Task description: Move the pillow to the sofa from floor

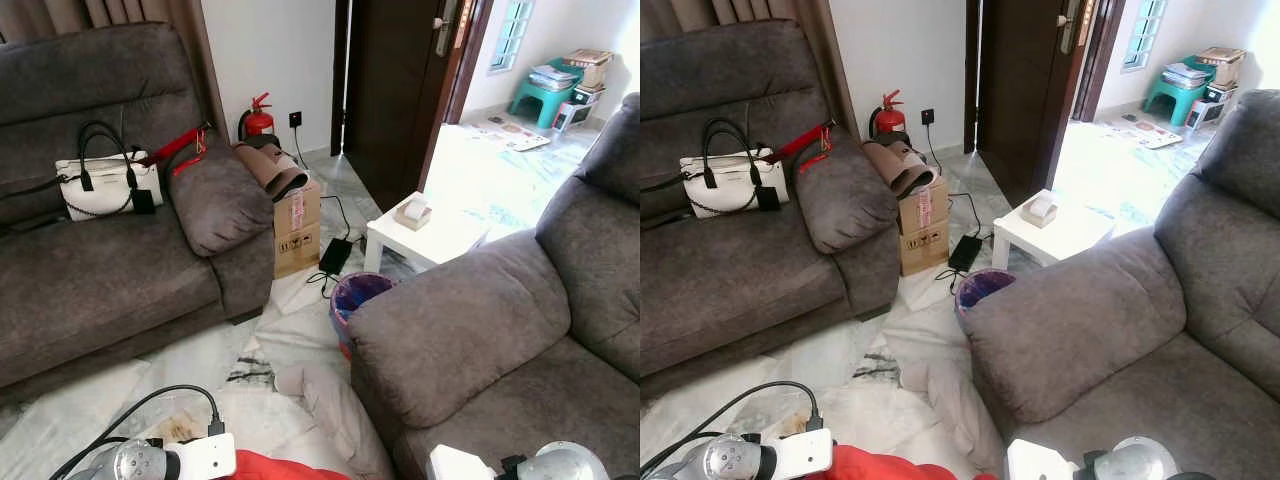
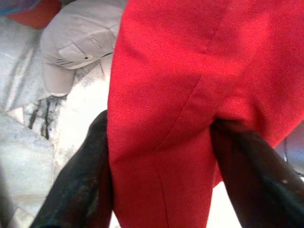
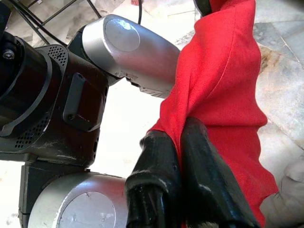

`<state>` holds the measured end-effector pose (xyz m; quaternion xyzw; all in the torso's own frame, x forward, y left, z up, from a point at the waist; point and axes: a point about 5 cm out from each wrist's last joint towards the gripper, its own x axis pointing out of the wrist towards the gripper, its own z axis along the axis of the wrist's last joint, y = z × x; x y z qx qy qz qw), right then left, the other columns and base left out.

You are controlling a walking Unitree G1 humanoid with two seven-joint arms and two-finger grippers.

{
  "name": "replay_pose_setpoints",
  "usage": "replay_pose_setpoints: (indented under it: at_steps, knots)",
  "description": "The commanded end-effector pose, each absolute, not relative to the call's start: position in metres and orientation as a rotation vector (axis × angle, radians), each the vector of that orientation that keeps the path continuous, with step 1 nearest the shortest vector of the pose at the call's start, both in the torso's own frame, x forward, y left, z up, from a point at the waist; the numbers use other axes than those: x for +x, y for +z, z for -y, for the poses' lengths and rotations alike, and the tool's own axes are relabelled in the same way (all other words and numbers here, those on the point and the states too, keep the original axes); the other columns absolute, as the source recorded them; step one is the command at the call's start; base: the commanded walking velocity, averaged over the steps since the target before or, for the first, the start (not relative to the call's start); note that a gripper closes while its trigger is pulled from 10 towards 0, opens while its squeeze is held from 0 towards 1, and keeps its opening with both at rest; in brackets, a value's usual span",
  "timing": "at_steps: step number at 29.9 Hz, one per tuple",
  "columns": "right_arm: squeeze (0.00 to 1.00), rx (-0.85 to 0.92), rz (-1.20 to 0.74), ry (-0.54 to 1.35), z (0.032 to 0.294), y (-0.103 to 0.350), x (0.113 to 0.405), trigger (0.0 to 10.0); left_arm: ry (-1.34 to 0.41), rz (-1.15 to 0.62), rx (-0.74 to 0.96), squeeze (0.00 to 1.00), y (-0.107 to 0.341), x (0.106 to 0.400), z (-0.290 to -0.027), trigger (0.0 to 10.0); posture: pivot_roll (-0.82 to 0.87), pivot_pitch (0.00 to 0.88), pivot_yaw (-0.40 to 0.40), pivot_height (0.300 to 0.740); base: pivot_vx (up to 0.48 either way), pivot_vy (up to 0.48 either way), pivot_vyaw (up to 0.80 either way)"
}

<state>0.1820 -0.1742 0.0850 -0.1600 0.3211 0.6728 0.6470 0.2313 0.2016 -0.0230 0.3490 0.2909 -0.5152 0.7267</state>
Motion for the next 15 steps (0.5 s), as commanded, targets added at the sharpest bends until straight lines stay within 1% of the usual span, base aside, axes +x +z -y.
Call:
replay_pose_setpoints:
  at_steps: [1,9,15]
  knots:
    - [0.00,-0.360,-0.646,1.577,0.1654,0.0968,0.1856,10.0,-1.138,-0.690,0.729,0.00,-0.0275,0.2258,-0.2035,0.0,-0.01,0.047,0.003,0.740,0.000,0.000,0.00]
    - [0.00,-0.359,-0.642,1.574,0.1642,0.0963,0.1874,10.0,-1.179,-0.771,0.712,0.00,-0.0312,0.2197,-0.2076,0.0,-0.01,0.044,0.006,0.740,0.000,0.000,0.00]
    - [0.00,-0.357,-0.641,1.573,0.1635,0.0958,0.1880,10.0,-1.183,-0.785,0.730,0.00,-0.0327,0.2172,-0.2099,0.0,-0.01,0.043,0.007,0.740,0.000,0.000,0.00]
